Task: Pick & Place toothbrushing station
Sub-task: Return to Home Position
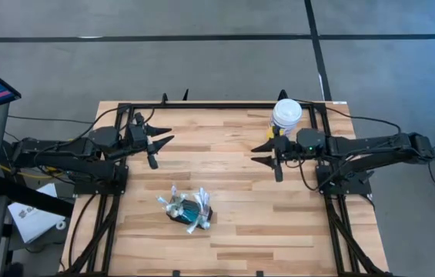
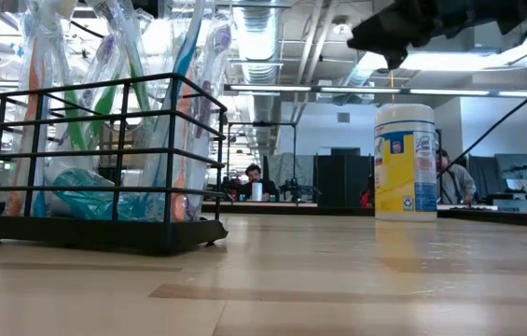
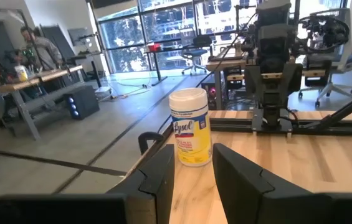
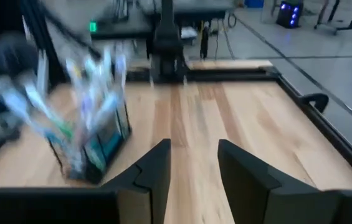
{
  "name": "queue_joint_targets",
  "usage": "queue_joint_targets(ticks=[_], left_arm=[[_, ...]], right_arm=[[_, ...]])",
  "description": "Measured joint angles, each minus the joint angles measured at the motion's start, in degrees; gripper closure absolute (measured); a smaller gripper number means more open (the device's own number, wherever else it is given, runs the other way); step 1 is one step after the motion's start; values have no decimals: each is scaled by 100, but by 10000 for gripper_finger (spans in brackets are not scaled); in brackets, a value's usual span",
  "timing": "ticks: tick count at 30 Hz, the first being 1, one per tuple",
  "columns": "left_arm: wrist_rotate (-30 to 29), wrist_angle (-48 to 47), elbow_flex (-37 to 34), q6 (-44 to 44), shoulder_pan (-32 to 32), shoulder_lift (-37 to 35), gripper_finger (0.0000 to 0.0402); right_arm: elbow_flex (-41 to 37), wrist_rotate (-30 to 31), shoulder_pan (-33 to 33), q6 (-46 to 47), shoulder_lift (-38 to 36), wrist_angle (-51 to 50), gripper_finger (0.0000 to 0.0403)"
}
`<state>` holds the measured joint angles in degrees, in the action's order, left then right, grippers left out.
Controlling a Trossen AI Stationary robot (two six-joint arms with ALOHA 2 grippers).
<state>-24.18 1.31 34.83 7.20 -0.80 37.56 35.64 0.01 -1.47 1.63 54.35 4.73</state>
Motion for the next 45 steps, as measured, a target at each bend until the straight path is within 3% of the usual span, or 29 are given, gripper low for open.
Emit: queue_joint_targets(ticks=[7,13,18,28,34,38,45], left_arm=[[-47,-357,0,-157,46,-148,298],[-278,-669,-117,-409,36,-695,298],[-240,-557,-790,-363,35,-1400,298],[-192,399,-2597,-839,33,-2550,298],[-186,705,-3444,-1241,17,-2756,298],[-188,606,-3440,-1263,11,-2599,298],[-188,633,-3441,-1368,11,-2306,298]], right_arm=[[-142,-1,-317,-75,-493,-465,279],[-938,-11,-441,-49,-1644,-302,278],[-1885,-206,-321,-12,-2878,465,278],[-3187,-213,-307,406,-5350,227,278],[-3517,-277,-306,450,-5301,22,278],[-3519,-278,-307,517,-5169,-297,278],[-3521,-284,-307,1767,-5122,-351,278]])
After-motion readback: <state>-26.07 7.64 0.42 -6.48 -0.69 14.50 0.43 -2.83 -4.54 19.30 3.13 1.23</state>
